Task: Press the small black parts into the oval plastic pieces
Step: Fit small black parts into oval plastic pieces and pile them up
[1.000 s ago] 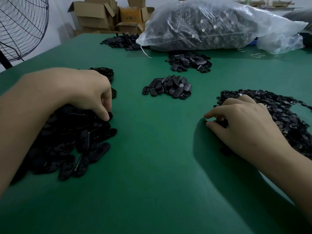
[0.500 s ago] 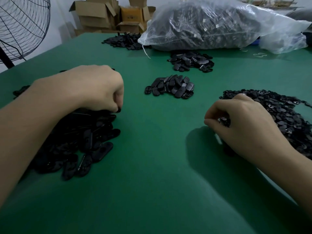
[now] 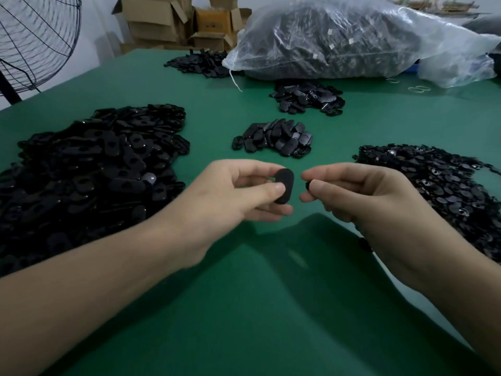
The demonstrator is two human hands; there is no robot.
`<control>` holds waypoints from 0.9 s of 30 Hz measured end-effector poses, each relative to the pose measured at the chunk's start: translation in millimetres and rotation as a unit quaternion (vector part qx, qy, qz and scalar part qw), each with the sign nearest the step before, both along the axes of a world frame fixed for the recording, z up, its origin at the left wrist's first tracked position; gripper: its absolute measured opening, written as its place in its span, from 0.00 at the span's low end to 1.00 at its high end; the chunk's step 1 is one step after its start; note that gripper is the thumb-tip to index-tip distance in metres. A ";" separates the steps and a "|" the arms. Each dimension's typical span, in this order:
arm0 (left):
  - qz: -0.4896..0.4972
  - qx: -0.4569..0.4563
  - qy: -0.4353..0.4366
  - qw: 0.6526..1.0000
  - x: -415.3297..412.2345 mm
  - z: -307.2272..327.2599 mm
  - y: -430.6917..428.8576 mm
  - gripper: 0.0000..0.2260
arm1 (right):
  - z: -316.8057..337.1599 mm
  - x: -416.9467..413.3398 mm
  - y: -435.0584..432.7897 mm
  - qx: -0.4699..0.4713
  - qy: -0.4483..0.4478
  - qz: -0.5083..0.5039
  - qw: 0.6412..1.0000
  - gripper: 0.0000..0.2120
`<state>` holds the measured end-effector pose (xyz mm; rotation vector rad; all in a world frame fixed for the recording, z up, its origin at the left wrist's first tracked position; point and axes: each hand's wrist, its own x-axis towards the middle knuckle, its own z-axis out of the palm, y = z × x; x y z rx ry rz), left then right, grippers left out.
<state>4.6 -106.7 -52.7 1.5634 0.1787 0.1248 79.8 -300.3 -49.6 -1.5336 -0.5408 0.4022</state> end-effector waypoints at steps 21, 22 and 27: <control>0.028 0.067 -0.118 0.990 -14.0 -26.1 1.6 0.06 | -2.6 1.3 0.0 0.053 0.139 0.059 0.987 0.15; 0.032 0.064 -0.117 0.991 -13.8 -25.4 1.5 0.06 | -2.6 1.0 0.2 0.053 0.139 0.059 0.987 0.15; 0.048 0.063 -0.099 0.992 -13.7 -23.1 -0.6 0.03 | -0.9 -0.2 0.5 0.045 0.131 0.056 0.989 0.16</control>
